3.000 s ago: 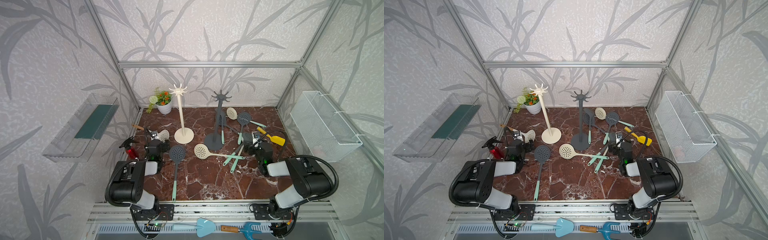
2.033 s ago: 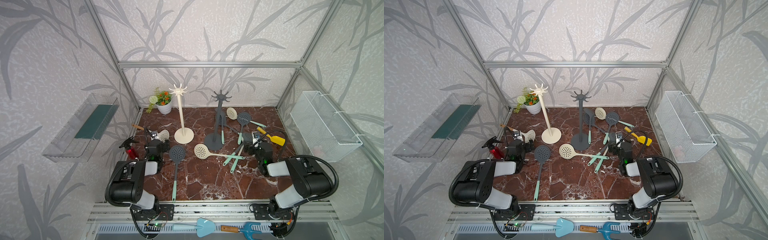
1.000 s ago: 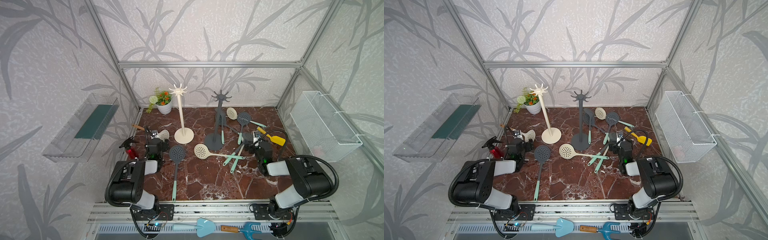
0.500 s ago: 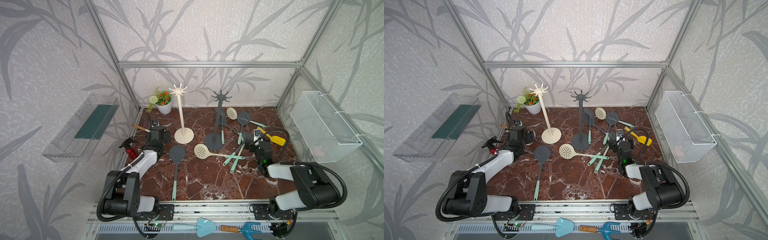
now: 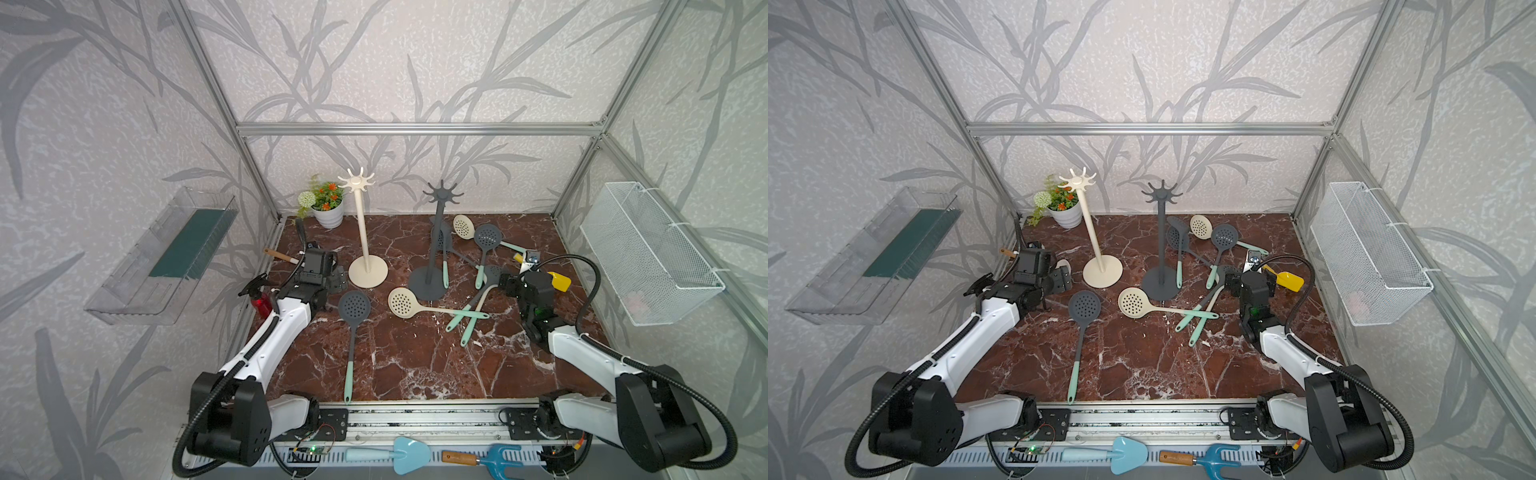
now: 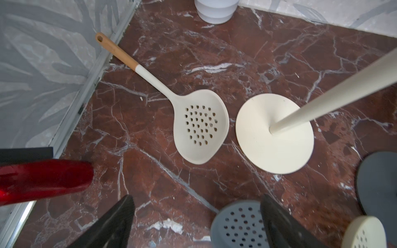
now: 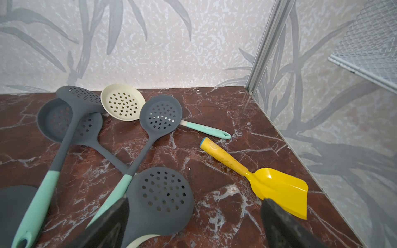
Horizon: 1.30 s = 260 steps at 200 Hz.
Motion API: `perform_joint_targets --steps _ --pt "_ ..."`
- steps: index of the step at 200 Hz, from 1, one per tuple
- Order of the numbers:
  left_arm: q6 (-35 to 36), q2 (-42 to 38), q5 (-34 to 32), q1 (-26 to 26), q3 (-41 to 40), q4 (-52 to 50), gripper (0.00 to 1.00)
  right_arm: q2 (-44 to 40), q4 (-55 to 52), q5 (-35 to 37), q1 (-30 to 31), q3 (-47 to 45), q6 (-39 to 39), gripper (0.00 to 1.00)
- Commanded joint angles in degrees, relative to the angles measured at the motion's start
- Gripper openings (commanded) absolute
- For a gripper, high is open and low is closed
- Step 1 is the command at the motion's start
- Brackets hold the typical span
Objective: Hang the skimmer on the kitchen utensil rack
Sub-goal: Pick up the skimmer from the center of the board.
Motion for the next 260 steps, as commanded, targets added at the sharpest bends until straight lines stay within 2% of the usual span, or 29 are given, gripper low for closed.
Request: perform_joint_targets --steps 1,44,112,199,260 --pt "-2.07 -2.27 8.12 -0.23 0.67 -6.72 0.9 -1.77 -11.86 0.62 0.98 3.81 5.37 0.96" --pt "-3.48 -3.65 11.55 -3.74 0.61 -9.75 0.87 -6.23 -21.4 -6.56 3.5 5.79 12.66 0.95" --pt "0.43 -4.63 10.75 -13.16 0.11 -11.33 0.86 -8.56 -29.26 -8.55 11.75 6.79 22.17 0.89" --pt "9.27 -7.94 13.29 -20.8 0.74 -12.75 0.86 -7.08 -42.31 -11.59 12.21 10.92 29.37 0.74" --pt "14.45 -7.37 14.42 -24.3 2.63 -15.73 0.86 -6.74 -44.38 -16.33 12.23 9.99 39.91 0.63"
